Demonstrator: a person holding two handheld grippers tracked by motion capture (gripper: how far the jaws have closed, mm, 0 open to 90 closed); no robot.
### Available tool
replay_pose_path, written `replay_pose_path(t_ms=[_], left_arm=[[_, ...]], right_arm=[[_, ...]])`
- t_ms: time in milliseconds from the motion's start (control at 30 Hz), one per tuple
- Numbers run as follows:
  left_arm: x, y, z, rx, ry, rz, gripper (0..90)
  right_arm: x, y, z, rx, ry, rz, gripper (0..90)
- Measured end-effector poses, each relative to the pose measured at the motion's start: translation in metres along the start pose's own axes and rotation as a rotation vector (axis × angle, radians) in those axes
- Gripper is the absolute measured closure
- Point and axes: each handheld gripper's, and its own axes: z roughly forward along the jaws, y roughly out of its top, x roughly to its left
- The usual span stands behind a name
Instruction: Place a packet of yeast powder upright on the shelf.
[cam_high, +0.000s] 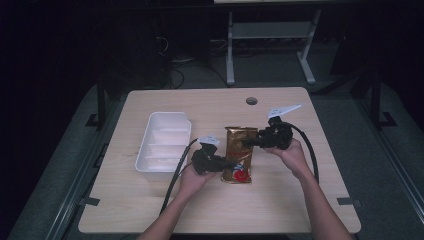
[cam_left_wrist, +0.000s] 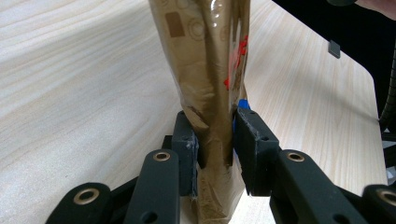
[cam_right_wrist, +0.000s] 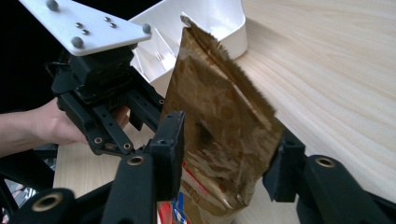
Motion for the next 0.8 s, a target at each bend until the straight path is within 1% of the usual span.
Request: replay_pose_path(t_ms=[100,200,300,400,433,500,533,567,633,700,800], left_arm=[[-0.001,-0.001,0.000,0.000,0.003,0.006,70.0],[-0.004,-0.001,0.000,0.001,0.001,0.018,70.1],[-0.006,-0.001,0.001,0.003,0.002,0.034,70.5],[-0.007,-0.001,0.001,0.003,0.002,0.042,70.6],[-0.007,-0.001,0.001,0.003,0.001,0.050,71.4],[-0.009,0.000,0.002,0.004,0.008,0.054,71.3],[-0.009,0.000,0.002,0.006,0.008,0.051,71.2],[-0.008,-0.001,0.002,0.007,0.006,0.048,71.3],[-0.008,-0.001,0.001,0.011,0.008,0.047,71.2],[-0.008,-0.001,0.001,0.013,0.014,0.050,70.7],[-0.008,-0.001,0.001,0.016,0.019,0.051,69.4]], right_arm=[[-0.001,0.000,0.003,0.004,0.005,0.006,52.8],[-0.007,-0.002,0.006,-0.001,0.024,0.042,52.2],[-0.010,-0.003,0.009,0.015,0.021,0.055,50.6],[-0.011,-0.005,0.011,0.029,0.031,0.065,48.5],[-0.012,-0.005,0.013,0.041,0.042,0.076,47.7],[-0.013,-0.006,0.018,0.075,0.068,0.084,46.8],[-0.013,-0.007,0.020,0.087,0.072,0.081,48.2],[-0.012,-0.007,0.021,0.085,0.074,0.071,48.7],[-0.012,-0.007,0.020,0.068,0.082,0.075,51.1],[-0.011,-0.007,0.019,0.062,0.084,0.066,56.4],[-0.009,-0.008,0.015,0.036,0.095,0.049,64.3]])
